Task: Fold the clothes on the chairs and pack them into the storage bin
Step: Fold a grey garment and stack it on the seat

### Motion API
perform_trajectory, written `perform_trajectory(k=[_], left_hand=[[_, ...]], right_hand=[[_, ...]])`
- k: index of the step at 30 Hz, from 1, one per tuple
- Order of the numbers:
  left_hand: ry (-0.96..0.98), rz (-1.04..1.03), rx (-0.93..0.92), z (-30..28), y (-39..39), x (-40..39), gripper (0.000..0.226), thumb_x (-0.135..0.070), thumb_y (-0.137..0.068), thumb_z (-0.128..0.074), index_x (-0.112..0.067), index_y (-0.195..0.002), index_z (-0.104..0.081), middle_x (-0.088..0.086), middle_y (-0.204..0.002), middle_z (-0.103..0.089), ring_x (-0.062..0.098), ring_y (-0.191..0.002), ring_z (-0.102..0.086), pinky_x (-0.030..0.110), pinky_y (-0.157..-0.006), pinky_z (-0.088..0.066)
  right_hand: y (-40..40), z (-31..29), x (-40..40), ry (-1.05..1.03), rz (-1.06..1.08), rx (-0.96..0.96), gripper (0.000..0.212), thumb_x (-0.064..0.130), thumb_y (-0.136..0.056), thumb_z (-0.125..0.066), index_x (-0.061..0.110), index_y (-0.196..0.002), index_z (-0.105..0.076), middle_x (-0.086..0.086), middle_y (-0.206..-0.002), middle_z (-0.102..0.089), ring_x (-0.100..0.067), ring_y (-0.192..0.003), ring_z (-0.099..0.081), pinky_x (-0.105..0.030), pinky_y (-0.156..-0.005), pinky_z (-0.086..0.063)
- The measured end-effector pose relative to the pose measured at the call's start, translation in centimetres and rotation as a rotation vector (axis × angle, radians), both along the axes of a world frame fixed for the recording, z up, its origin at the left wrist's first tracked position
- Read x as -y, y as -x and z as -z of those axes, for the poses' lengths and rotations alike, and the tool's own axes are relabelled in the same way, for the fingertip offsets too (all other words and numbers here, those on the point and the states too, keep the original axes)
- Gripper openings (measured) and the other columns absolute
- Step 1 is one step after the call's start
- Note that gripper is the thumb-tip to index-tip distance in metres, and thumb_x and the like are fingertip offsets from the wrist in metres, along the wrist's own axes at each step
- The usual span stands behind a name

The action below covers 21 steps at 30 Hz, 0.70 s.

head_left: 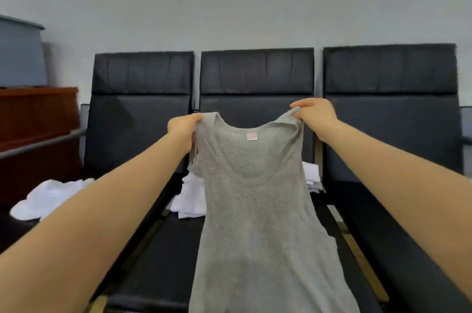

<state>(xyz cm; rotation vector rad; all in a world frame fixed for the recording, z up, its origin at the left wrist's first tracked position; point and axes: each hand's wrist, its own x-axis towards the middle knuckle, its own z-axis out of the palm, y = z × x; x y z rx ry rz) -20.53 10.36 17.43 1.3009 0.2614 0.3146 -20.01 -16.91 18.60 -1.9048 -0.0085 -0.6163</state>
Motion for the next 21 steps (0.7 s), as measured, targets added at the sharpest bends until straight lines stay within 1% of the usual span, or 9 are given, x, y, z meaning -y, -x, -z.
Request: perform_trajectory(k=[2,3,4,6,7,11,14,19,21], left_hand=[[-0.054,0.012,-0.096,3.5,-1.6,0.1,0.033,-0.014,-0.087,-0.066,-0.002,-0.116,-0.055,0.005,-0.100,-0.057,0.017,-0.084,-0.054,0.024,-0.078,-0.048],[-0.076,0.028,-0.149,5.0,-2.3,0.0,0.043,-0.015,-0.087,-0.066,-0.001,-0.125,-0.053,0.005,-0.106,-0.059,0.018,-0.089,-0.056,0.025,-0.084,-0.048],[-0.097,0.039,-0.193,6.6,-3.0,-0.2,0.046,-0.016,-0.087,-0.067,-0.001,-0.128,-0.053,0.006,-0.109,-0.062,0.018,-0.084,-0.058,0.025,-0.082,-0.050],[-0.091,0.069,-0.242,8.8,-3.7,-0.7,0.039,-0.014,-0.086,-0.068,-0.002,-0.122,-0.059,0.004,-0.096,-0.063,0.015,-0.062,-0.052,0.021,-0.054,-0.047],[-0.073,0.083,-0.257,9.5,-4.1,-0.9,0.036,-0.012,-0.086,-0.069,-0.001,-0.119,-0.060,0.005,-0.093,-0.062,0.014,-0.060,-0.051,0.020,-0.047,-0.044],[-0.047,0.097,-0.274,10.2,-7.5,-1.3,0.036,-0.011,-0.084,-0.071,-0.001,-0.118,-0.059,0.011,-0.108,-0.063,0.021,-0.080,-0.063,0.029,-0.063,-0.052],[-0.058,0.082,-0.269,9.8,-10.5,-1.1,0.034,-0.014,-0.083,-0.071,-0.004,-0.114,-0.060,0.009,-0.108,-0.063,0.023,-0.092,-0.061,0.030,-0.075,-0.051],[-0.069,0.011,-0.217,7.4,-16.1,-0.4,0.015,-0.021,-0.084,-0.071,-0.012,-0.085,-0.059,0.001,-0.082,-0.058,0.016,-0.075,-0.056,0.028,-0.076,-0.048],[-0.050,-0.005,-0.173,6.8,-18.1,0.1,0.014,-0.019,-0.086,-0.068,-0.011,-0.089,-0.057,0.000,-0.083,-0.056,0.016,-0.077,-0.055,0.028,-0.078,-0.048]], right_hand=[[-1.7,3.8,0.0,-0.002,-0.001,-0.147,0.028,-0.002,-0.083,-0.059,0.008,-0.106,-0.073,-0.003,-0.080,-0.065,-0.012,-0.068,-0.058,-0.015,-0.055,-0.045],[-2.4,5.5,0.0,-0.054,-0.019,-0.207,0.026,-0.004,-0.084,-0.060,0.005,-0.105,-0.072,-0.005,-0.074,-0.063,-0.011,-0.058,-0.057,-0.014,-0.049,-0.046],[-2.9,7.2,-0.2,-0.154,-0.054,-0.271,0.024,-0.006,-0.085,-0.060,0.002,-0.106,-0.070,-0.008,-0.074,-0.063,-0.011,-0.052,-0.057,-0.014,-0.048,-0.047],[-3.5,9.5,-0.5,-0.390,-0.134,-0.346,0.025,-0.009,-0.087,-0.058,-0.003,-0.110,-0.066,-0.013,-0.079,-0.063,-0.013,-0.053,-0.060,-0.016,-0.053,-0.051],[-3.7,10.3,-0.5,-0.454,-0.159,-0.369,0.025,-0.010,-0.088,-0.057,-0.005,-0.112,-0.064,-0.013,-0.081,-0.063,-0.015,-0.056,-0.058,-0.017,-0.052,-0.049],[-6.2,11.5,0.1,-0.312,-0.092,-0.459,0.022,0.002,-0.092,-0.058,0.008,-0.110,-0.068,-0.003,-0.076,-0.057,-0.010,-0.053,-0.036,-0.016,-0.036,-0.031],[-9.2,11.0,1.0,-0.396,-0.091,-0.468,0.026,0.003,-0.092,-0.055,0.010,-0.114,-0.067,0.001,-0.073,-0.052,-0.009,-0.051,-0.024,-0.017,-0.035,-0.022],[-15.9,8.8,1.0,-0.564,-0.004,-0.368,0.031,0.000,-0.094,-0.049,0.007,-0.121,-0.062,0.000,-0.066,-0.040,-0.008,-0.051,-0.024,-0.015,-0.031,-0.021],[-18.4,8.1,0.7,-0.559,0.019,-0.341,0.032,0.001,-0.094,-0.049,0.010,-0.122,-0.062,0.000,-0.067,-0.041,-0.008,-0.050,-0.025,-0.014,-0.031,-0.022]])
